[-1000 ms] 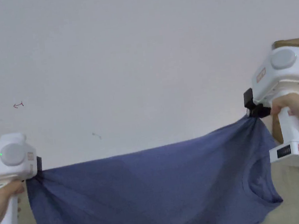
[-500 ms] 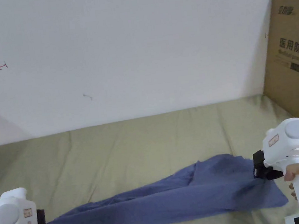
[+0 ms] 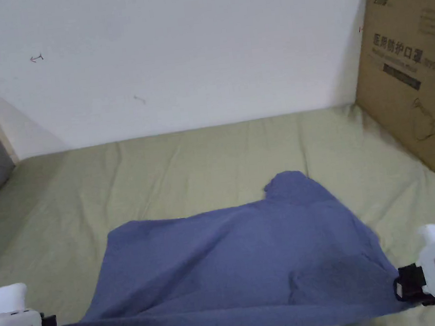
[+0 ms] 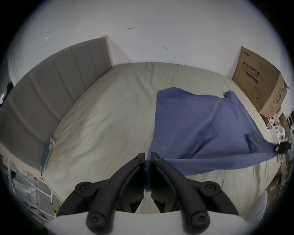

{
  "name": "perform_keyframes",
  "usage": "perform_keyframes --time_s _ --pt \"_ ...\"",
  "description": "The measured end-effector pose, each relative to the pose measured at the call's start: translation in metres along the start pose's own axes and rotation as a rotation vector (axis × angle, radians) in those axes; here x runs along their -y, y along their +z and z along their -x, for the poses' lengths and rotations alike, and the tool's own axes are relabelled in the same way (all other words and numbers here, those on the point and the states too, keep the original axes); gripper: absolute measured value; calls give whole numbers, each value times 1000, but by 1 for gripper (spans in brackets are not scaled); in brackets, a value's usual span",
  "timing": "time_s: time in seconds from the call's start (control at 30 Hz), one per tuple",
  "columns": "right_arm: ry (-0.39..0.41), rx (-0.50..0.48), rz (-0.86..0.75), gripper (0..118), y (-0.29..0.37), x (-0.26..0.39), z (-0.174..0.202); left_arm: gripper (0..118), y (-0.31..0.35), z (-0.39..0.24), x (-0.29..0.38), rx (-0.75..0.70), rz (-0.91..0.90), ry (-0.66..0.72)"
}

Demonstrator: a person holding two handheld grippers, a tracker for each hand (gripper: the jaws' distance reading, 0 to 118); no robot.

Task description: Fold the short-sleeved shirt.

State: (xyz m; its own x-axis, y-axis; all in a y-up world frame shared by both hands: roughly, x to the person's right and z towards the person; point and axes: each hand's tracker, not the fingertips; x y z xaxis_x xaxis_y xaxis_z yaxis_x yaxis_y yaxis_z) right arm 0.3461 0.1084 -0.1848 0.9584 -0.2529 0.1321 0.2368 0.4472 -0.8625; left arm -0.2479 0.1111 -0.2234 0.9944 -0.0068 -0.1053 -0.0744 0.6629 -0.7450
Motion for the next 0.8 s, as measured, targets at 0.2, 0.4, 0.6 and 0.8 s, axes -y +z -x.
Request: perform_keyframes --time_s 0.2,0.4,0.6,0.8 --pt "-24 -17 65 6 18 88 -7 5 40 13 67 -15 40 -18" --pt "-100 -35 44 6 22 113 -16 6 49 26 105 4 63 -2" --pt "-72 49 -11 37 19 124 -13 82 55 26 113 -40 88 11" --pt "54 56 -108 83 47 147 -1 101 96 31 126 66 38 85"
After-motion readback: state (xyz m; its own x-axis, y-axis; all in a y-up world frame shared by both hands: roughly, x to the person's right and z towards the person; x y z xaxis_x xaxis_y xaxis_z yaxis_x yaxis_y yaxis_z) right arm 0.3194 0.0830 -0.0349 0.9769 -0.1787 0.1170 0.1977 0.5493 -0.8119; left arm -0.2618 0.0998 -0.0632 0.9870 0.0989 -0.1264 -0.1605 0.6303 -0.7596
